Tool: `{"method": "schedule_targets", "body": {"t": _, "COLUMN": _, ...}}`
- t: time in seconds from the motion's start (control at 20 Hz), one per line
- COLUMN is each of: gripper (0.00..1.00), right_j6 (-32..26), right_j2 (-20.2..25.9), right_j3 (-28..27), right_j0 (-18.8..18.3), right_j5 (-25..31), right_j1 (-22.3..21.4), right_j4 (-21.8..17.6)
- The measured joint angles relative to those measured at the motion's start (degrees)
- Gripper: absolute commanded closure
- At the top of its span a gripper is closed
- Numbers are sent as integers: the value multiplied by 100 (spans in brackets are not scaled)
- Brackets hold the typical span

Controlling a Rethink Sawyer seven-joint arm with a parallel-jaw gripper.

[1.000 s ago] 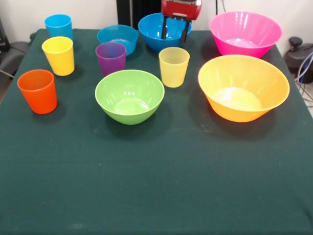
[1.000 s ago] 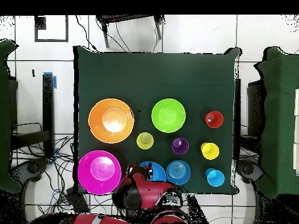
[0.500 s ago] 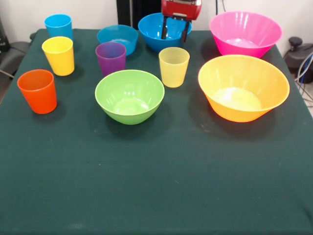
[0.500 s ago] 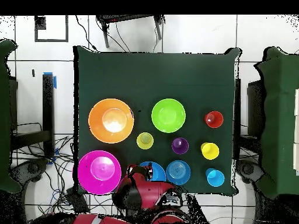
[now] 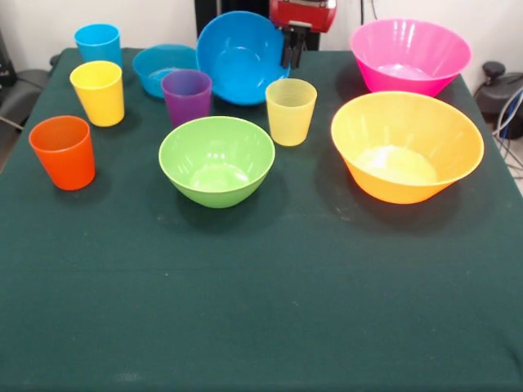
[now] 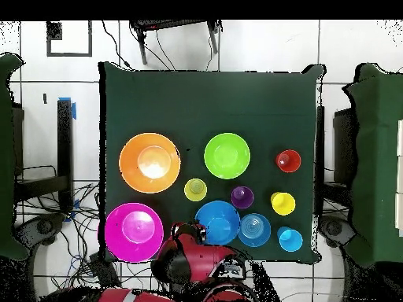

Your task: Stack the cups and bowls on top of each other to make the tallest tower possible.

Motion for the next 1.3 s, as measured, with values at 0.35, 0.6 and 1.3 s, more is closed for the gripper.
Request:
{"method": "schedule_targets", "body": {"t": 0.35, "gripper": 100, "right_j6": 0, "right_j2": -2, "right_j3": -1, "right_j0": 1, "right_j5": 1, "right_j1": 0, "right_j4": 0}}
{"method": "schedule_targets", "body": {"t": 0.6, "gripper": 100, "right_j6": 0, "right_j2": -4, "right_j3": -1, "right_j0": 1, "right_j5": 0, "right_j1": -1, "right_j4": 0}}
{"method": "schedule_targets", "body": {"t": 1.3, "gripper": 100, "right_j6": 0, "right_j2": 84, "right_j3": 227, "right_j0": -169, "right_j5": 409, "right_j1": -591, "right_j4": -3}}
